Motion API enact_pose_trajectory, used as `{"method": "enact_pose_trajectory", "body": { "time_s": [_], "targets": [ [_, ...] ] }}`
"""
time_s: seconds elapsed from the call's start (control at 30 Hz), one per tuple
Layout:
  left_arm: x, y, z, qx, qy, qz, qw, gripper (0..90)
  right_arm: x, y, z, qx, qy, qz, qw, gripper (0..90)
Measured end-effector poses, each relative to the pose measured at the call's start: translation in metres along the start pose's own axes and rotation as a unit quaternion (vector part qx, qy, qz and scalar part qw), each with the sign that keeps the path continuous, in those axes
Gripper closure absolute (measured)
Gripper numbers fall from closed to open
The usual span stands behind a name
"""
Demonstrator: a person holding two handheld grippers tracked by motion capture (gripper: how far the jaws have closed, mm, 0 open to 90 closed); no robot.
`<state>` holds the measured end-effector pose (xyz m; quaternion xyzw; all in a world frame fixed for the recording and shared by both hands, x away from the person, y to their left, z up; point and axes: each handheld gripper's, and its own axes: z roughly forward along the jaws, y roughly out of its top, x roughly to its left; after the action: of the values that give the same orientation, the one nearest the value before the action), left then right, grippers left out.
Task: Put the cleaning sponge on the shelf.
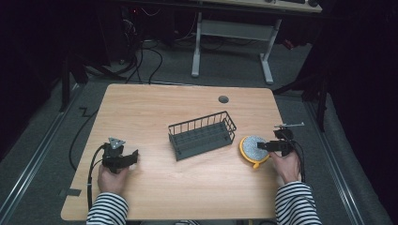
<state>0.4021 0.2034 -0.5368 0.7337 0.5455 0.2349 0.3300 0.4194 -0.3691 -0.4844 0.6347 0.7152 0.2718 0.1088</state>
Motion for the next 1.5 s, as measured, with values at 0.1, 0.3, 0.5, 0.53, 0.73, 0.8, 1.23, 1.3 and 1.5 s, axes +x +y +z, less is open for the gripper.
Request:
{"method": "enact_pose_trajectory", "body": {
  "time_s": [0.1, 0.3, 0.5, 0.53, 0.73, 0.8, 1.23, 1.3, 1.5],
  "targets": [
    [0.000, 0.000, 0.000, 0.000, 0.000, 0.000, 1.0000, 28.2, -0.002, 0.001, 0.003, 0.007, 0.001, 0.004, 1.0000, 33.0],
    [0.000, 0.000, 0.000, 0.000, 0.000, 0.000, 1.0000, 28.2, -0.005, 0.001, 0.012, 0.028, 0.012, 0.016, 0.9994, 35.4],
    [0.000, 0.000, 0.000, 0.000, 0.001, 0.000, 1.0000, 28.0, -0.007, 0.002, 0.016, 0.044, 0.026, 0.019, 0.9985, 42.2],
    [0.000, 0.000, 0.000, 0.000, 0.001, 0.000, 1.0000, 28.0, -0.006, 0.002, 0.016, 0.046, 0.025, 0.021, 0.9984, 44.7],
    [0.000, 0.000, 0.000, 0.000, 0.001, 0.000, 1.0000, 28.0, -0.003, 0.003, 0.014, 0.048, 0.029, 0.004, 0.9984, 65.5],
    [0.000, 0.000, 0.000, 0.000, 0.002, -0.001, 1.0000, 28.0, 0.004, 0.002, 0.012, 0.033, 0.012, -0.030, 0.9990, 73.8],
    [0.000, 0.000, 0.000, 0.000, 0.002, -0.001, 1.0000, 27.9, 0.015, 0.001, -0.003, -0.001, 0.012, -0.079, 0.9968, 76.9],
    [0.000, 0.000, 0.000, 0.000, 0.002, -0.001, 1.0000, 27.9, 0.016, 0.001, -0.008, -0.004, 0.018, -0.084, 0.9963, 76.8],
    [0.000, 0.000, 0.000, 0.000, 0.002, -0.001, 1.0000, 27.9, 0.019, 0.001, -0.022, -0.024, 0.029, -0.094, 0.9949, 76.7]
  ]
}}
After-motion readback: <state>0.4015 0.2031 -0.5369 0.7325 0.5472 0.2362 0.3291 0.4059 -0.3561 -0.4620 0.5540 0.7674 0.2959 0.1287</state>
